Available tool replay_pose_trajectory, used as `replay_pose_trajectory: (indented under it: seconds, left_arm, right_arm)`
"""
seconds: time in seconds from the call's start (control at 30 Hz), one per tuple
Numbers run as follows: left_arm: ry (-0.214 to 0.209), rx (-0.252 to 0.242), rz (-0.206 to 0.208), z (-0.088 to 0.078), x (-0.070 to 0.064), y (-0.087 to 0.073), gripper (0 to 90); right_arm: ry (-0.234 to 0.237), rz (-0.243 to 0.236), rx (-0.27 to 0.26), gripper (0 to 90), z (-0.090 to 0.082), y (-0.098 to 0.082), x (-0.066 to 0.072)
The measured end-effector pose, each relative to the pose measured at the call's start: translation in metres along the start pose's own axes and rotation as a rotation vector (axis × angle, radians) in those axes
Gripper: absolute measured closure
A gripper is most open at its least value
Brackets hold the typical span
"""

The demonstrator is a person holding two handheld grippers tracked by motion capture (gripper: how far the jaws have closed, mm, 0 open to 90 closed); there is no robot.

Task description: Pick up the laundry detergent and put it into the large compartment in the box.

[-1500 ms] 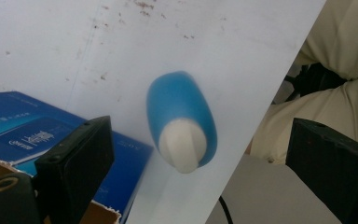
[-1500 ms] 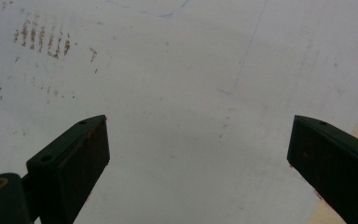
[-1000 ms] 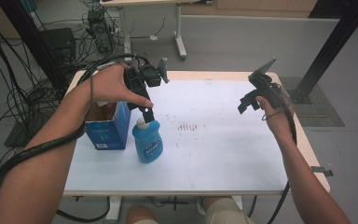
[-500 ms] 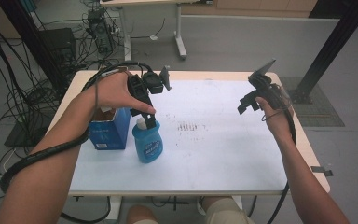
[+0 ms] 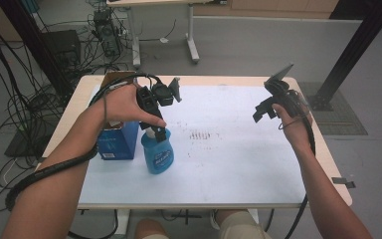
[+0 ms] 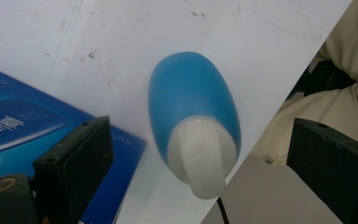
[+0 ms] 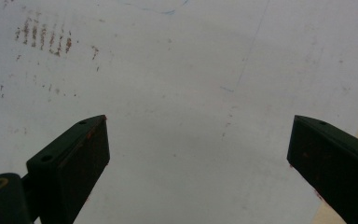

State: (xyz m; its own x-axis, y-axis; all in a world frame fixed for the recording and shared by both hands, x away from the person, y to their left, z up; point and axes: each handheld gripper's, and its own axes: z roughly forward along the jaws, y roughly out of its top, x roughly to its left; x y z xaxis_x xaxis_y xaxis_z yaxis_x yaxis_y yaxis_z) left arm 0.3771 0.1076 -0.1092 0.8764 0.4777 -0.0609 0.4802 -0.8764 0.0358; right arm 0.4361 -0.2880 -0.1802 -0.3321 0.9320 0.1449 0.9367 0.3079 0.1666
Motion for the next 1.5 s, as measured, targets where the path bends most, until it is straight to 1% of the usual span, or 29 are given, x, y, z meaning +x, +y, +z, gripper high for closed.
replay_pose_trajectory:
  seconds: [0.2,0.27,0.4,0.67,0.9,1.13,1.37,1.5]
  left_arm:
    - [-0.001,0.002,-0.014,0.006,0.000,-0.001,7.5]
    - [-0.001,0.003,-0.012,0.007,0.000,-0.001,7.4]
    - [0.000,0.009,-0.020,0.014,-0.001,-0.001,7.3]
    - [0.004,0.021,-0.028,0.022,-0.002,0.000,7.2]
    - [0.008,0.021,-0.037,0.028,-0.002,0.000,7.1]
    - [0.004,0.019,-0.045,0.034,-0.002,-0.001,7.0]
    - [0.010,0.025,-0.051,0.042,-0.004,-0.001,7.0]
    - [0.009,0.024,-0.053,0.044,-0.005,-0.001,6.9]
  right_arm:
    - [0.001,-0.001,0.000,5.6,0.001,0.000,0.000]
    - [0.001,-0.002,0.000,5.6,0.001,0.000,0.000]
    - [0.003,-0.003,0.000,5.7,0.001,0.000,0.000]
    - [0.003,-0.003,0.000,5.6,0.001,-0.001,0.000]
    - [0.004,-0.003,0.000,5.7,0.002,-0.002,-0.001]
    - [0.005,0.004,0.002,5.6,0.003,-0.001,-0.002]
    - [0.006,0.002,0.004,5.6,0.004,-0.001,-0.002]
    - [0.006,0.000,0.004,5.6,0.003,-0.001,-0.002]
